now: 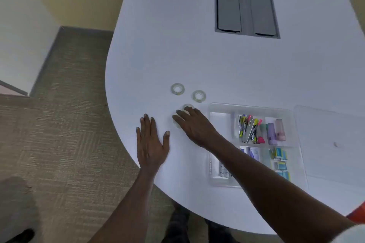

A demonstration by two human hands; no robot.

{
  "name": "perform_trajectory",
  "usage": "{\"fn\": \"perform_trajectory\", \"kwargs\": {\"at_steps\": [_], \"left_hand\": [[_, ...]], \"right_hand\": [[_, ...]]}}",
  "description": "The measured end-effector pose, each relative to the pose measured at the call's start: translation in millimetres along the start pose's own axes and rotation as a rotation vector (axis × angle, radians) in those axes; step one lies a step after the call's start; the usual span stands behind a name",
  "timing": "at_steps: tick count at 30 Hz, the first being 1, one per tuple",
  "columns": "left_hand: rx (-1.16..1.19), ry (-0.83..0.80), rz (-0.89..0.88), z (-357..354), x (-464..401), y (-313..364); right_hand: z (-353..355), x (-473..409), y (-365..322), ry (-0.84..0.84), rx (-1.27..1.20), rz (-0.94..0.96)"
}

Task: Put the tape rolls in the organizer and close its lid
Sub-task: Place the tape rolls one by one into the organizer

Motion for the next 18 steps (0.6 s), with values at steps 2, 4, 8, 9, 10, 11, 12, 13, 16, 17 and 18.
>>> {"fn": "perform_trajectory", "kwargs": {"at_steps": [2, 4, 8, 9, 10, 11, 12, 13, 16, 17, 18], "left_hand": [[0.009, -0.006, 0.021, 2.8, -1.6, 0.6], [-0.008, -0.019, 0.027, 1.0, -1.1, -0.1], [-0.014, -0.010, 0.023, -1.9, -1.4, -2.1], [-0.021, -0.005, 0.027, -2.2, -1.2, -2.2], [-0.028, -0.006, 0.029, -2.2, -1.2, -1.7], [-0.029, -0.008, 0.030, -2.7, -1.1, -2.0], [-0.033, -0.009, 0.027, -2.7, -0.7, -1.7], [-0.034, -0.008, 0.026, -3.4, -0.9, -2.7], [-0.035, -0.001, 0.030, -4.7, -0.9, -4.1], [-0.038, 0.007, 0.028, -5.4, -0.8, -4.5], [-0.037, 0.009, 0.030, -5.3, -0.8, -4.5]], "right_hand": [[-3.1, -5.1, -0.1, -0.010, 0.028, 0.019], [-6.7, -7.7, -3.0, 0.009, 0.016, 0.056], [-7.8, -10.7, -2.8, -0.005, -0.007, 0.044], [-6.4, -10.8, -3.2, -0.002, -0.025, 0.039], [-3.7, -11.2, -3.6, 0.013, -0.051, 0.029], [0.0, -11.5, -3.9, 0.030, -0.099, 0.012], [4.9, -12.4, -4.6, 0.040, -0.160, -0.011], [10.3, -12.9, -4.8, 0.035, -0.225, -0.050], [25.4, -5.9, 0.9, 0.111, -0.395, -0.271], [30.4, -0.3, 6.0, 0.168, -0.434, -0.368], [34.9, 6.7, 12.7, 0.224, -0.466, -0.467]]}}
Point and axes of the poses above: each hand's wrist, its own x-axis away from the middle knuckle, its own z-axis out of the back of the hand, y = z × x, the point moved 3 cm from there along -x, towards the middle knuckle, and after that the axes turned 1 degree about -z, right-handed, at the moved point
